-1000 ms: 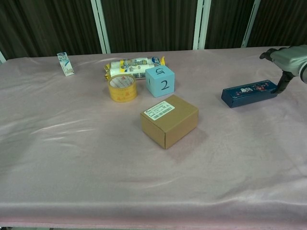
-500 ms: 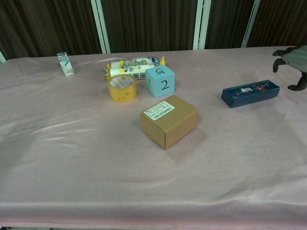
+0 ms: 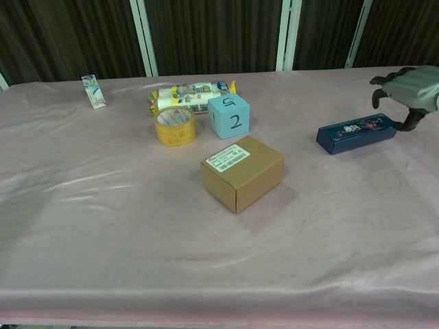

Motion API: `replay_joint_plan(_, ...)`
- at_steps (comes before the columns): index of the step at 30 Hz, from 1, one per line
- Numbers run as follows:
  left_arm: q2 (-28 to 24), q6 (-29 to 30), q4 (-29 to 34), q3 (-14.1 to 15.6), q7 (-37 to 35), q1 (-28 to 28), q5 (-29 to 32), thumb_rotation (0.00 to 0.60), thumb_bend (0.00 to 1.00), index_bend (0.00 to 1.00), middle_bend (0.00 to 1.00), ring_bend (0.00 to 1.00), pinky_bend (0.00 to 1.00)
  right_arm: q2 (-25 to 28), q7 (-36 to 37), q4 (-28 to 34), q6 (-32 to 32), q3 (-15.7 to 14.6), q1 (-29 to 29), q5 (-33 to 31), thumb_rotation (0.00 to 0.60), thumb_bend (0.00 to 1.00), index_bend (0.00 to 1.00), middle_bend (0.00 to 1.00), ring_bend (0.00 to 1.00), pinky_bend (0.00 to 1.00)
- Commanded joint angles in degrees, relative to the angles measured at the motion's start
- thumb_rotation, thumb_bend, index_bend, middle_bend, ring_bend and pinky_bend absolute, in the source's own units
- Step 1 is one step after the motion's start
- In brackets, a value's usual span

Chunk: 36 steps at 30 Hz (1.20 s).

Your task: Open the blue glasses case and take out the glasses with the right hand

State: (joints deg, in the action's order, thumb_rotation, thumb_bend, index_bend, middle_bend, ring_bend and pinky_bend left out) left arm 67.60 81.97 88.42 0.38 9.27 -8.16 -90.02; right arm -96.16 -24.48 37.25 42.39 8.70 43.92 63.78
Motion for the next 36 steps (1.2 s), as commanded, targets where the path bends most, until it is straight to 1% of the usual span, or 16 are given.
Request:
replay_joint_plan(1,0.0,0.0,0.0,0.0,0.0,0.0,0.0,0.6,0.42,0.0,0.0,0.0,0.06,-0.1,-0.6,-0.6,-1.1,0.0,0.1,0.0,0.6,0.53,0.41,0.0,0.0,0.0)
replay_joint_plan(10,0.0,0.1,0.0,0.0,0.0,-0.1,0.0,0.6,0.42,0.0,0.0,0.0,0.06,-0.1,-1.0,-0.1,-2.1,0.7,0.5,0.0,0.6,0.53,0.37,0.0,0.0,0.0)
replay_joint_plan(17,0.0,0.2,0.0,0.0,0.0,-0.1,-0.1,0.6,0.42,0.0,0.0,0.0,0.06,-0.2,-1.3,0.1,-2.9,1.0,0.7,-0.1,0.6,0.54,0.4,0.0,0.0,0.0)
replay_joint_plan(25,-0.1,0.2,-0.1,0.0,-0.3,-0.2,-0.1,0.6,0.42,0.0,0.0,0.0,0.06,-0.6,-2.5,0.0,-4.4,1.5,1.3,-0.9,0.6,0.59,0.41,0.0,0.0,0.0)
replay_joint_plan(29,-0.1,0.2,-0.1,0.1,-0.4,-0.2,-0.1,0.6,0.42,0.0,0.0,0.0,0.06,-0.5,-3.1,0.4,-4.6,1.5,1.4,-1.1,0.6,0.61,0.44,0.0,0.0,0.0)
replay_joint_plan(36,-0.2,0.4,-0.1,0.2,-0.8,-0.2,-0.5,0.6,0.42,0.0,0.0,0.0,0.06,0.2,-3.5,1.7,-4.6,1.8,1.2,-1.8,0.6,0.71,0.49,0.0,0.0,0.0)
